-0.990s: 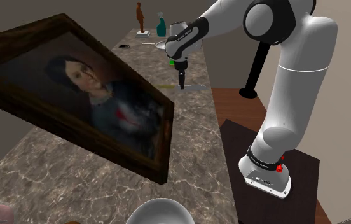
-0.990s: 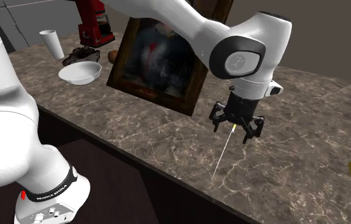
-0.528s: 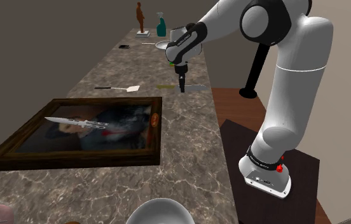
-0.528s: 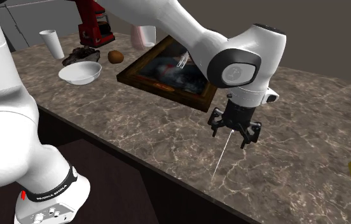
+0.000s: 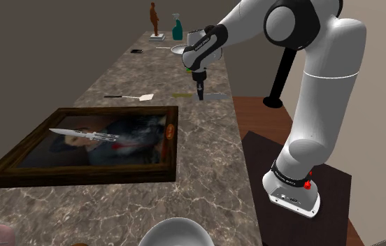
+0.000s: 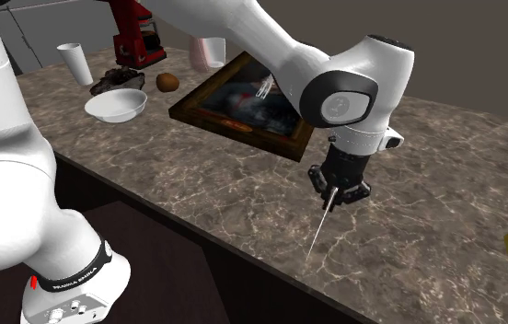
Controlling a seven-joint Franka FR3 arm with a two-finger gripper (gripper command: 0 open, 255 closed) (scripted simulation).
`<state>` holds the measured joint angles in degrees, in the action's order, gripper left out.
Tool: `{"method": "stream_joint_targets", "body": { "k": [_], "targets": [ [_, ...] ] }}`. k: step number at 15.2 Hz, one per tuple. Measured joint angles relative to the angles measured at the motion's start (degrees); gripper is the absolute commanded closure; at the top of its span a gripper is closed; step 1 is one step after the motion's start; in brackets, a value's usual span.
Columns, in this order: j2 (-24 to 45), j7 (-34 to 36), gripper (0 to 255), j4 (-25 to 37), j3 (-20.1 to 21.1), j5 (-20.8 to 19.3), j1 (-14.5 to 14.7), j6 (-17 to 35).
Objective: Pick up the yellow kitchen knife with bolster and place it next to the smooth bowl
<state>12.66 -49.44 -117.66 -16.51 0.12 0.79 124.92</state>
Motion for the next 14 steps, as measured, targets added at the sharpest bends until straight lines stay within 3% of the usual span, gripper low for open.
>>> {"method": "stream_joint_targets", "body": {
  "k": [7,14],
  "targets": [
    [-0.3,0.0,255,0.1,0.0,-0.1,0.0,-0.3],
    [-2.8,0.5,255,2.1,-0.2,-0.9,0.3,-4.8]
  ]
}}
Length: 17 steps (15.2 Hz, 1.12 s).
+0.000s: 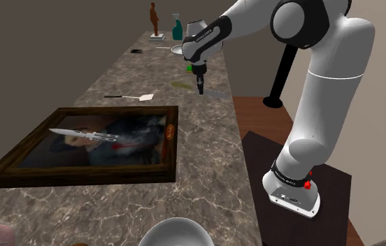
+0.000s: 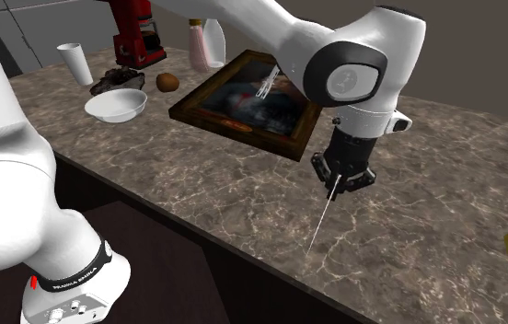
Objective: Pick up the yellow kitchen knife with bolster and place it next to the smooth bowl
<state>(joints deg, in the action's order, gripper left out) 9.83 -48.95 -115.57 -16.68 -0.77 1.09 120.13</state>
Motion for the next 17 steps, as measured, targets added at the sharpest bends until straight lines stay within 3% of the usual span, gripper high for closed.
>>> {"method": "stream_joint_targets", "body": {
  "k": [17],
  "targets": [
    [-4.7,0.3,255,7.7,-0.2,-1.3,0.3,-12.2]
  ]
}}
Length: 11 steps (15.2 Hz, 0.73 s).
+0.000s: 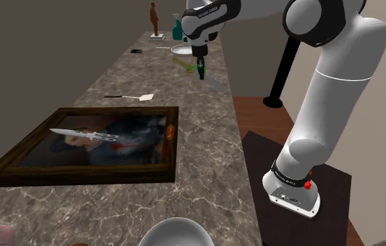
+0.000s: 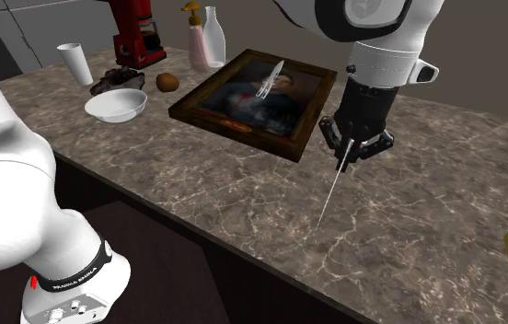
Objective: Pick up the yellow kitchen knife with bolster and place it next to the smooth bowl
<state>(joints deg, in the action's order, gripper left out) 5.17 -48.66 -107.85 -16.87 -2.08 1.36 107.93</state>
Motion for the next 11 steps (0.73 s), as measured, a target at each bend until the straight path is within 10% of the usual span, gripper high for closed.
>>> {"method": "stream_joint_targets", "body": {
  "k": [11],
  "targets": [
    [-9.1,12.3,255,-8.8,5.9,-1.1,6.1,-0.6]
  ]
}}
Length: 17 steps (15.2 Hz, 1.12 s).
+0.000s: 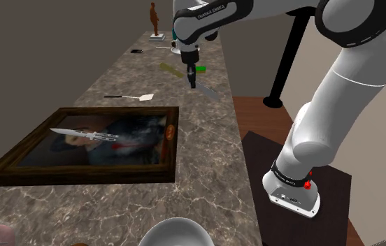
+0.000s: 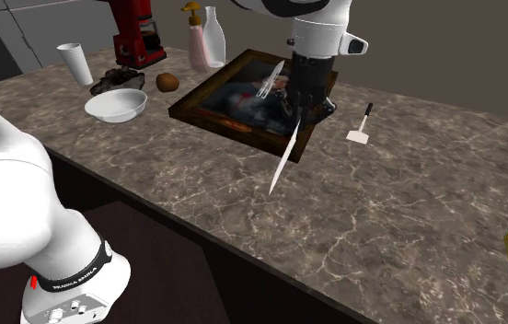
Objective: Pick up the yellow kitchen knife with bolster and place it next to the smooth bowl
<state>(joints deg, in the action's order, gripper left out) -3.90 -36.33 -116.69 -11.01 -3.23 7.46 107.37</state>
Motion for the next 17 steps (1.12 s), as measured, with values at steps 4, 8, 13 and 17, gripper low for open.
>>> {"method": "stream_joint_targets", "body": {
  "k": [4,8,13,17],
  "targets": [
    [-3.0,5.7,255,-3.1,3.2,0.4,2.6,-0.1],
    [-4.6,10.9,255,-5.2,6.2,1.2,5.1,0.1],
    [-5.5,17.8,255,-6.2,10.4,2.6,8.4,0.2],
    [-3.9,23.0,255,-4.6,13.5,3.7,10.9,0.1]
  ]
}}
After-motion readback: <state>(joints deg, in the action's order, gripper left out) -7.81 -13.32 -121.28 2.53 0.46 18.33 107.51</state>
